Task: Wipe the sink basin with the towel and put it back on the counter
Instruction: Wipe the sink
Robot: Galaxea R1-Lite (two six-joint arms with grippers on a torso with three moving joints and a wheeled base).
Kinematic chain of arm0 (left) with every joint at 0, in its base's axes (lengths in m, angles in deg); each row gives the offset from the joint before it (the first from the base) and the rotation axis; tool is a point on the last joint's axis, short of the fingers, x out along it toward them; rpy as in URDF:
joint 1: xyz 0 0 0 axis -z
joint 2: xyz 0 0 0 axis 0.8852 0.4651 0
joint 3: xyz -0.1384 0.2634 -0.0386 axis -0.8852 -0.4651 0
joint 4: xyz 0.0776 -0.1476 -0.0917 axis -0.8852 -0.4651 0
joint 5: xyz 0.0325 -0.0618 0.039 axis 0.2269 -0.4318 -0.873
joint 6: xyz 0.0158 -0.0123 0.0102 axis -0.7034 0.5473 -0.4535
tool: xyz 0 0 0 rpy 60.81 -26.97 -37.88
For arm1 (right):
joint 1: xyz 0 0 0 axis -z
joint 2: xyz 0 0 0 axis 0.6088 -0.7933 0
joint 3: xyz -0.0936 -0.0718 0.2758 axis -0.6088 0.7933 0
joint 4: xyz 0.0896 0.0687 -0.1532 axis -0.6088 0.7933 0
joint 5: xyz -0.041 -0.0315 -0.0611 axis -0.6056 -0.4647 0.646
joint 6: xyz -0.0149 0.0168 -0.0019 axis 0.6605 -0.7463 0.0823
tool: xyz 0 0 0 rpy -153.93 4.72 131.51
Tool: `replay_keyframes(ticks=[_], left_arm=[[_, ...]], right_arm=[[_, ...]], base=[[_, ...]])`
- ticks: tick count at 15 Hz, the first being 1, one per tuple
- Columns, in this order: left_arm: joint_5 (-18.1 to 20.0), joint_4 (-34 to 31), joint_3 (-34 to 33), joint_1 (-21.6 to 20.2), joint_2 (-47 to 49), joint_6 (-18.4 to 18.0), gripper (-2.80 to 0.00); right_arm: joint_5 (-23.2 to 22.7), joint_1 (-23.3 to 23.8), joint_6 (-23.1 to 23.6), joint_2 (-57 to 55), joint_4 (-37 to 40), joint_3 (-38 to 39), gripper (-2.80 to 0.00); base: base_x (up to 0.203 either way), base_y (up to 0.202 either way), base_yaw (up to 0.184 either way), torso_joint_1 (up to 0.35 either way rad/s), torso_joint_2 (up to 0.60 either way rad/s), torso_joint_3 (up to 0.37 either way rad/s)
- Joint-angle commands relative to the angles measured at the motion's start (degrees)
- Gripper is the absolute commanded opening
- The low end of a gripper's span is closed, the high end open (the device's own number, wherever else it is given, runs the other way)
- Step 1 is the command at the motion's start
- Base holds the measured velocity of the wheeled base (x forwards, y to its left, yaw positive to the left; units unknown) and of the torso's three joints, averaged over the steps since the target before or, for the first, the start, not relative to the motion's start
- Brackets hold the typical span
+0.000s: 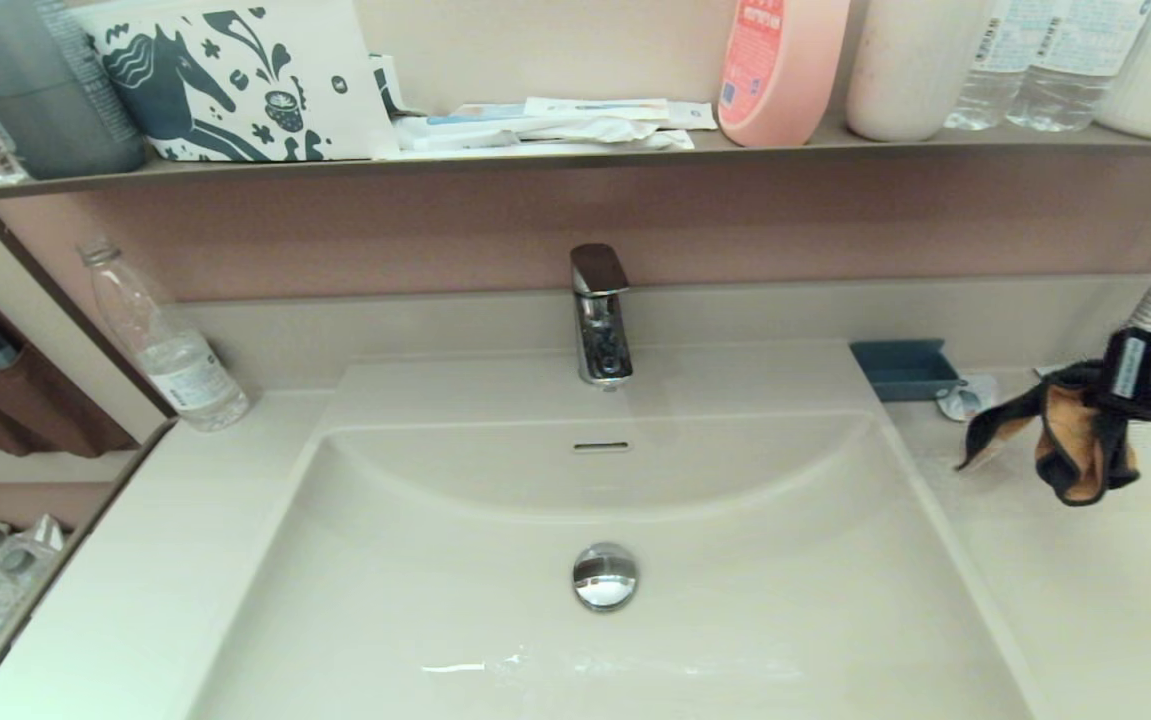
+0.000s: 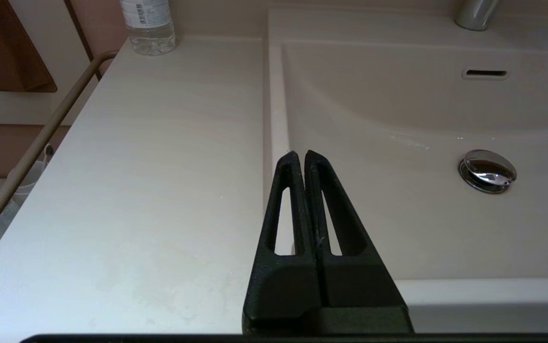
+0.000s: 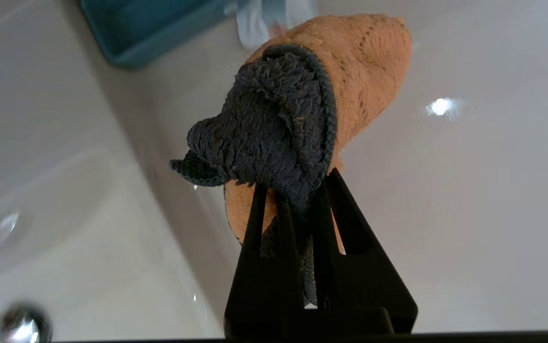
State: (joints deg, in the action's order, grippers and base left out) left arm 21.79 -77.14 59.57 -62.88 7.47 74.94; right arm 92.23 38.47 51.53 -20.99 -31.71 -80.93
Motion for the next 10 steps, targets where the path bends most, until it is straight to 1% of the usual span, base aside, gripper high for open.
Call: replay_keyframes(ticks=[1, 3, 5, 7, 8, 10], left_arm=[[-0.01, 0.08, 0.0, -0.02, 0.01, 0.04, -2.8], [-0.01, 0.08, 0.0, -0.02, 0.01, 0.04, -2.8], [-0.01, 0.06, 0.0, -0.02, 0.01, 0.04, -2.8], [-0.01, 0.07, 0.0, -0.02, 0.01, 0.04, -2.8], [-0.01, 0.04, 0.0, -0.02, 0.01, 0.04, -2.8], [-0.01, -0.01, 0.0, -0.02, 0.01, 0.04, -2.8]], right_arm=[[1.58, -1.8, -0.25, -7.38, -4.07, 0.14, -2.8], [3.92, -3.87, -0.36, -12.15, -8.07, 0.09, -2.8], [5.61, -6.55, -0.44, -16.82, -10.16, 0.06, -2.8], [8.57, -9.06, -0.47, -20.33, -13.3, 0.05, -2.8], [9.98, -10.11, -0.47, -21.33, -13.34, 0.18, -2.8], [12.16, -10.55, -0.5, -22.09, -10.42, 0.57, -2.8]], base=[[0.0, 0.0, 0.0, 0.0, 0.0, 0.0], [0.0, 0.0, 0.0, 0.0, 0.0, 0.0], [0.0, 0.0, 0.0, 0.0, 0.0, 0.0], [0.0, 0.0, 0.0, 0.0, 0.0, 0.0], [0.0, 0.0, 0.0, 0.0, 0.0, 0.0], [0.0, 0.0, 0.0, 0.0, 0.0, 0.0]])
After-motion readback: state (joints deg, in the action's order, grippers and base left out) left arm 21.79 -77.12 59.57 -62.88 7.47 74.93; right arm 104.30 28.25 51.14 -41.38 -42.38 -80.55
